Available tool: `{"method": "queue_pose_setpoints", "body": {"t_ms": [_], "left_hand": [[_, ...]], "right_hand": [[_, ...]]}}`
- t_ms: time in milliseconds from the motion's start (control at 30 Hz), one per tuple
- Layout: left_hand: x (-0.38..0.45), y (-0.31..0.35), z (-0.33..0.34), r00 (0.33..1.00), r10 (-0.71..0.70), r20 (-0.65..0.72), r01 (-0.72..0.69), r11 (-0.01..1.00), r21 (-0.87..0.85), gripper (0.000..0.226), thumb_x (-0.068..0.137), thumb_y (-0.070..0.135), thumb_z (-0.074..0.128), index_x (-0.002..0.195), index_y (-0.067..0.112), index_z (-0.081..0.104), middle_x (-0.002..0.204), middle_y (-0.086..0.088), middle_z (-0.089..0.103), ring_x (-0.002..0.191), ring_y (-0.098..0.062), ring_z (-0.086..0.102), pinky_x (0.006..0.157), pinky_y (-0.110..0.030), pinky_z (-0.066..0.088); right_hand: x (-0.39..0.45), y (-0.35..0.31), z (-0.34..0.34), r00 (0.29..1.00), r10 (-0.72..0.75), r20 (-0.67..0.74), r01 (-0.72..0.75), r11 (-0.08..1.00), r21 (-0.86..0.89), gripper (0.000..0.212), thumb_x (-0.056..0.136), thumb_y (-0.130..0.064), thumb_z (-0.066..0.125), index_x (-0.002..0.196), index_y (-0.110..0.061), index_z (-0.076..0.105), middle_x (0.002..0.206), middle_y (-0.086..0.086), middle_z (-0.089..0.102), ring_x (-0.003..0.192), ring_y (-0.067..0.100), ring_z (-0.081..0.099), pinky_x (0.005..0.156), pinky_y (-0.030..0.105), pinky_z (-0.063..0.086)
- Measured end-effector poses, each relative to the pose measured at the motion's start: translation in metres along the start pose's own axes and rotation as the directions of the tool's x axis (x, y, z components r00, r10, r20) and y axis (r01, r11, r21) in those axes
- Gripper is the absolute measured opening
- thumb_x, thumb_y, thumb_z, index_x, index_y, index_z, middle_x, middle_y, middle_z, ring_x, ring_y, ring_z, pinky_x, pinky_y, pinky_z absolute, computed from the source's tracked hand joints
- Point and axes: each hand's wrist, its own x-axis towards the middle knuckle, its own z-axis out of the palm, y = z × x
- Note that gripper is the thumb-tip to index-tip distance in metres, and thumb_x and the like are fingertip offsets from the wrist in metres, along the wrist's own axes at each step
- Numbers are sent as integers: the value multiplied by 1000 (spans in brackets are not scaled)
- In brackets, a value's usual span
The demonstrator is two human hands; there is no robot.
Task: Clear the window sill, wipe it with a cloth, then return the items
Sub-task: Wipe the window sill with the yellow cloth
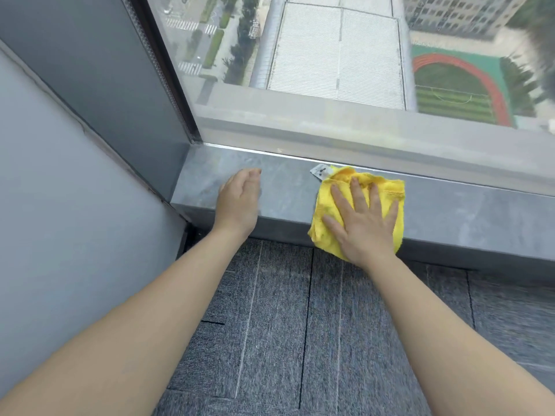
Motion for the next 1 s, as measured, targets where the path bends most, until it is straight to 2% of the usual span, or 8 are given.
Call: {"method": "queue_pose_setpoints", "body": {"t_ms": [133,333,400,500,567,700,833,1000], "left_hand": [[6,-1,0,998,54,21,-57,978,202,31,92,24,36,113,12,57,122,-7,58,125,-25,40,106,-40,31],[9,-20,-2,986,92,135,-138,914,383,37,93,26,35,128,16,46,146,-6,37,139,-24,19,115,-35,12],[8,-23,-2,980,99,174,-166,888,429,40,93,30,34,130,19,43,150,-5,31,140,-25,16,115,-37,10],[7,-20,1,976,120,180,-191,871,452,50,87,40,27,130,22,42,150,-3,31,140,-25,18,114,-38,9],[6,-14,5,978,118,174,-184,881,436,53,85,42,25,131,23,41,149,-1,32,140,-23,17,113,-37,8],[5,0,20,977,130,168,-179,929,323,53,84,39,25,131,20,42,149,-3,32,140,-24,17,113,-35,8],[-4,3,34,976,89,201,-134,965,226,43,93,33,27,131,18,41,149,-4,31,140,-24,17,114,-35,8],[-1,0,47,986,40,161,-85,956,282,39,95,28,26,132,23,39,152,0,24,140,-20,13,111,-32,6]], "right_hand": [[17,-21,-1,962,273,5,-269,947,176,68,89,-61,23,146,-34,-3,158,1,-17,143,37,-19,107,67,-10],[45,-66,-4,899,438,-16,-418,867,270,75,90,-57,24,148,-17,-2,157,16,-13,142,43,-14,106,70,-7],[45,-71,-2,931,360,-53,-339,912,230,72,91,-56,24,148,-17,1,158,15,-8,143,42,-12,108,68,-7],[33,-61,2,992,66,-110,-55,994,99,59,94,-51,20,147,-32,3,159,6,-4,145,34,-9,111,62,-8],[22,-48,3,990,-116,-84,118,993,12,54,95,-49,20,145,-40,2,160,-1,-7,146,27,-10,113,57,-8],[7,-16,-2,981,-192,31,194,979,-60,53,96,-46,19,144,-43,-2,158,-6,-13,146,23,-14,115,51,-11],[-15,23,-6,992,22,127,-21,1000,-14,57,95,-48,20,144,-39,-8,157,-4,-21,144,23,-21,114,52,-14],[-1,19,-4,947,309,91,-320,934,160,72,89,-61,26,145,-34,-10,156,1,-23,143,30,-22,110,60,-13]]}}
